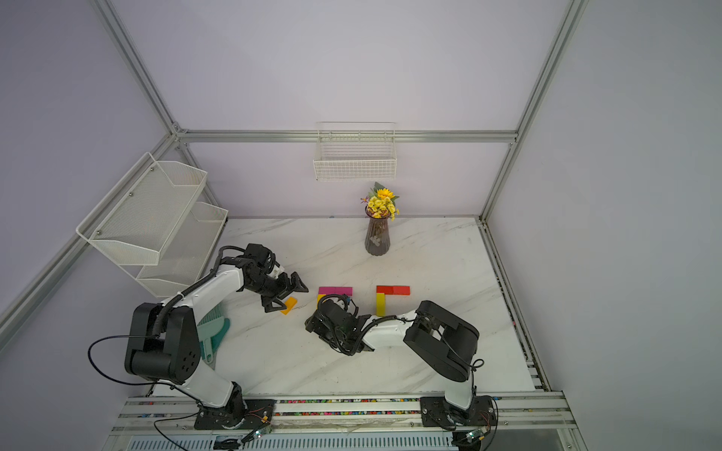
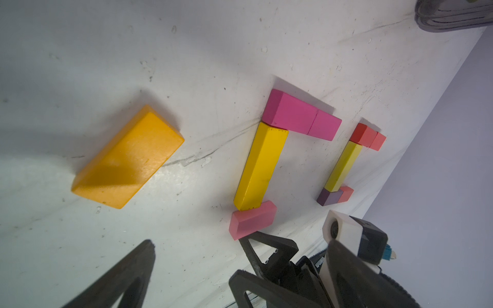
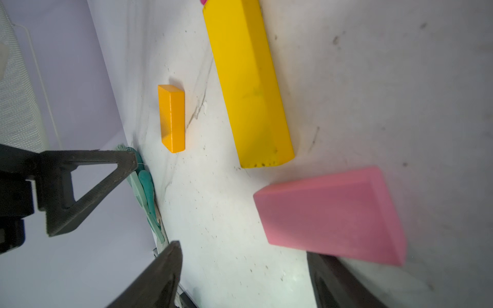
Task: Assemble the letter c with building blocks
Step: Assemble the building block at the center of the board.
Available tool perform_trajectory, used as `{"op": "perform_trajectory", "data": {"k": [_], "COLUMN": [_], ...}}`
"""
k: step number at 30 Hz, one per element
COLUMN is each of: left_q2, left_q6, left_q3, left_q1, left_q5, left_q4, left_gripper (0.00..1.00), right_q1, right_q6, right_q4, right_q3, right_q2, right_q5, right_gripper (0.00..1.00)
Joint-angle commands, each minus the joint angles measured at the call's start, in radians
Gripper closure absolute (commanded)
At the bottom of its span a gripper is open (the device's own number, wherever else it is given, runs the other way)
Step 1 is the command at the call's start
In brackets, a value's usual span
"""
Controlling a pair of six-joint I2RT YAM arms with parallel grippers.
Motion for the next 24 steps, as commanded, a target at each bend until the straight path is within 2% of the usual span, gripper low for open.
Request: {"op": "perform_trajectory", "data": {"k": [1,15,24], "left_q2": [0.003,0.01,0.016], "left_q6": [0.019,0.017,0.018], "left_q3": [0.025,0.027,0.036], "left_q1": [0.011,0.015,0.016], "left_q5": [0.015,0.018,0.027], "left_q4": [0.0,0.003,0.001], "left_gripper": [0.0,0.0,0.0], "right_q1": [0.006,0.005,0.0], "right_q6": [0.031,0.036,0.081], "right_q4": [-0.035,-0.032,-0.034], "right_q3": [0.002,-0.032,-0.215], "right_q2": [0.046,0.018,-0.138], "right_q5": [0.0,-0.012,0.022], "right_gripper": [0.24,0.24,0.24]}}
